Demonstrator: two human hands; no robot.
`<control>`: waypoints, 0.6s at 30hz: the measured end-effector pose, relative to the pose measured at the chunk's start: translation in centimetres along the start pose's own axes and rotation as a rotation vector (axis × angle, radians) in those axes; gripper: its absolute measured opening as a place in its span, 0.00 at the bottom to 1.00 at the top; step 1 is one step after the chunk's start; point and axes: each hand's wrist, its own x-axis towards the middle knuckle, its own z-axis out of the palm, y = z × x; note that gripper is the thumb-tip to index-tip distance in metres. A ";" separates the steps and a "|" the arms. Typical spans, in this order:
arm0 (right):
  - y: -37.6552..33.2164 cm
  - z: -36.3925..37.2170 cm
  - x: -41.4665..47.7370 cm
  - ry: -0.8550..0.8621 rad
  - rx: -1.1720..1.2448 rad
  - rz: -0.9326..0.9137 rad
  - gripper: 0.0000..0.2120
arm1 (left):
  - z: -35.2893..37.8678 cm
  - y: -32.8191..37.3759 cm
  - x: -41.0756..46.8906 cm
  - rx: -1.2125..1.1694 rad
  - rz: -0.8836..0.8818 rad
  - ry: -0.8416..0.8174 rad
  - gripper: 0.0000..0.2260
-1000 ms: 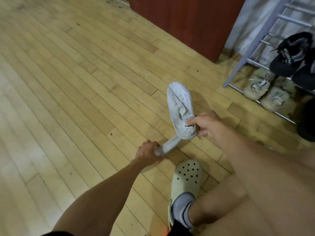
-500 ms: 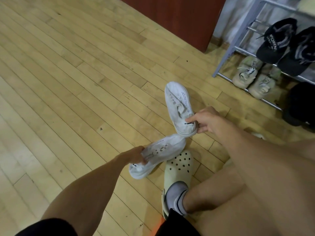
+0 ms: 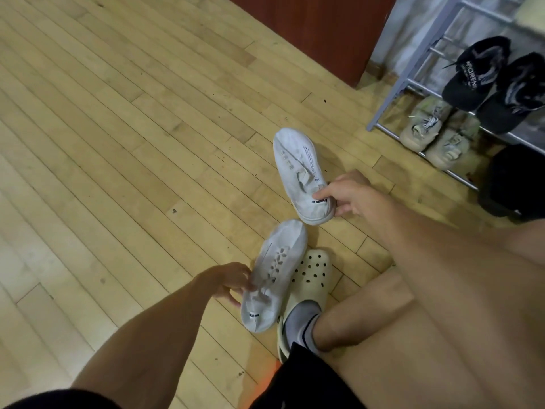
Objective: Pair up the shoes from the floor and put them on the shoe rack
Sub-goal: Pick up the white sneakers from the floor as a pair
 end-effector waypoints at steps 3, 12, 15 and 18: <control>-0.4 0.3 -1.3 0.000 -0.017 -0.014 0.13 | -1.1 -0.8 -1.4 -0.051 0.086 0.005 0.19; -3.7 -1.6 -6.7 0.095 0.028 -0.132 0.13 | -3.6 4.0 -8.2 -0.244 0.405 0.200 0.09; -5.6 -4.0 -8.6 0.154 0.014 -0.190 0.14 | -4.5 8.6 -11.9 -0.304 0.561 0.277 0.09; -7.6 -7.6 -10.2 0.240 0.010 -0.258 0.12 | -5.0 13.9 -15.8 -0.316 0.686 0.277 0.13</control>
